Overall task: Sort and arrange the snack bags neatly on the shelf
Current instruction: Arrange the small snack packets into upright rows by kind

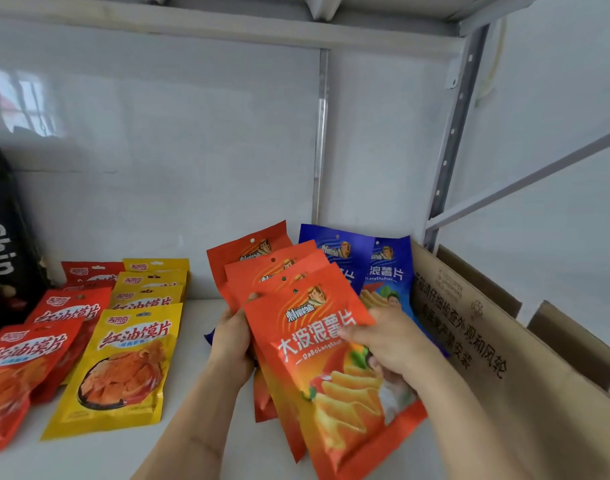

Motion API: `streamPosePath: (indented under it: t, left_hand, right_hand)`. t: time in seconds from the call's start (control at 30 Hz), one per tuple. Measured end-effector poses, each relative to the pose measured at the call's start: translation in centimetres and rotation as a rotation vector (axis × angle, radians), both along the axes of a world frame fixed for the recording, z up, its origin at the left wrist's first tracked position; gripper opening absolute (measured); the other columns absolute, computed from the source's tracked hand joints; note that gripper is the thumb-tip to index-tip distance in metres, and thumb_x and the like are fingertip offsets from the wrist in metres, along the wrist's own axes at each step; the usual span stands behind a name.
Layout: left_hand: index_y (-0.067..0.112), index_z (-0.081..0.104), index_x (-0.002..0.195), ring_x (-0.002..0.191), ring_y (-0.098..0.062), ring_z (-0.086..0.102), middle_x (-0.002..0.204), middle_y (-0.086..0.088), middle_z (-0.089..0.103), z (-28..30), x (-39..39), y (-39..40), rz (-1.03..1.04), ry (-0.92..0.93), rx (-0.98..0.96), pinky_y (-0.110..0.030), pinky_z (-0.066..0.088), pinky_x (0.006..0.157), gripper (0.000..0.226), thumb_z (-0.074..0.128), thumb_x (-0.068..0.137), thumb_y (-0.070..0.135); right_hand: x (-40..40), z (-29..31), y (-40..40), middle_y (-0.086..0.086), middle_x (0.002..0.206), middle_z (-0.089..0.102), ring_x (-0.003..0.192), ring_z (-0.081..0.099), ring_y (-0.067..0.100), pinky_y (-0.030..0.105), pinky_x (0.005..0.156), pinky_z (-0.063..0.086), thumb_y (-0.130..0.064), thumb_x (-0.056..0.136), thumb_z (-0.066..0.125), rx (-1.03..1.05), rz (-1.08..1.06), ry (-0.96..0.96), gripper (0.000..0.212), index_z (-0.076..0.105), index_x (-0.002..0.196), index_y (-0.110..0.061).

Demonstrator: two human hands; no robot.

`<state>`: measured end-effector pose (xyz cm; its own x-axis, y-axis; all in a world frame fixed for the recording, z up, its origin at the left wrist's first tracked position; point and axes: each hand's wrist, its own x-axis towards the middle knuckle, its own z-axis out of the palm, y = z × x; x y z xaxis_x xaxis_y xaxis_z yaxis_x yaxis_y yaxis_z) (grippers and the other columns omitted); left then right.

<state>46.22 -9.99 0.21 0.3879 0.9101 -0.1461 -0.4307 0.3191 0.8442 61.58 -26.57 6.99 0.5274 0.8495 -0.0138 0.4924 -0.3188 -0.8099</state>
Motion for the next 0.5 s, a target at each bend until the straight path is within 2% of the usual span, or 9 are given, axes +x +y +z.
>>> streamPosePath:
  t: [0.07, 0.13, 0.3, 0.43, 0.5]
  left_hand:
    - [0.021, 0.061, 0.128, 0.090, -0.035, 0.075, 0.104, -0.012, 0.076, 0.0, -0.1, 0.1, 0.000, -0.006, -0.019, -0.051, 0.060, 0.079, 0.042, 0.067, 0.092, 0.041]
    - [0.021, 0.060, 0.129, 0.087, -0.034, 0.075, 0.102, -0.012, 0.077, 0.3, -0.1, 0.1, 0.006, 0.009, -0.051, -0.050, 0.060, 0.076, 0.045, 0.068, 0.090, 0.044]
    - [0.022, 0.062, 0.126, 0.090, -0.034, 0.075, 0.103, -0.012, 0.077, 1.1, -0.5, -0.6, -0.054, 0.026, -0.063, -0.053, 0.058, 0.086, 0.059, 0.061, 0.085, 0.064]
    - [0.027, 0.065, 0.126, 0.102, -0.032, 0.072, 0.114, -0.008, 0.075, 1.5, -0.9, -1.0, -0.169, 0.016, 0.024, -0.055, 0.050, 0.100, 0.076, 0.046, 0.078, 0.083]
    - [0.030, 0.060, 0.132, 0.104, -0.031, 0.072, 0.117, -0.007, 0.073, 1.5, -1.1, -1.0, -0.168, 0.024, 0.052, -0.056, 0.051, 0.099, 0.080, 0.054, 0.073, 0.084]
  right_hand:
    - [-0.3, -0.5, 0.3, 0.008, 0.055, 0.054, 0.039, 0.052, 0.010, 0.031, 0.047, 0.041, -0.031, 0.087, 0.074, -0.016, -0.024, 0.015, 0.023, 0.064, 0.071, -0.018]
    - [-0.5, -0.6, 0.5, 0.011, 0.054, 0.037, 0.039, 0.046, 0.020, 0.029, 0.041, 0.035, -0.026, 0.087, 0.075, -0.016, -0.064, 0.042, 0.024, 0.062, 0.071, -0.016]
    - [-0.3, -1.3, 1.1, -0.006, 0.042, 0.054, 0.033, 0.045, 0.011, 0.023, 0.039, 0.036, -0.029, 0.084, 0.077, -0.010, -0.080, 0.095, 0.021, 0.064, 0.074, -0.017]
    - [0.0, -1.7, 1.3, -0.010, 0.064, 0.068, 0.063, 0.064, 0.012, 0.029, 0.063, 0.050, -0.036, 0.082, 0.077, -0.014, -0.074, 0.001, 0.022, 0.065, 0.070, -0.023]
    - [-0.1, -1.7, 1.2, -0.011, 0.070, 0.068, 0.069, 0.066, 0.012, 0.027, 0.066, 0.050, -0.036, 0.083, 0.077, -0.023, -0.079, -0.020, 0.022, 0.064, 0.069, -0.025]
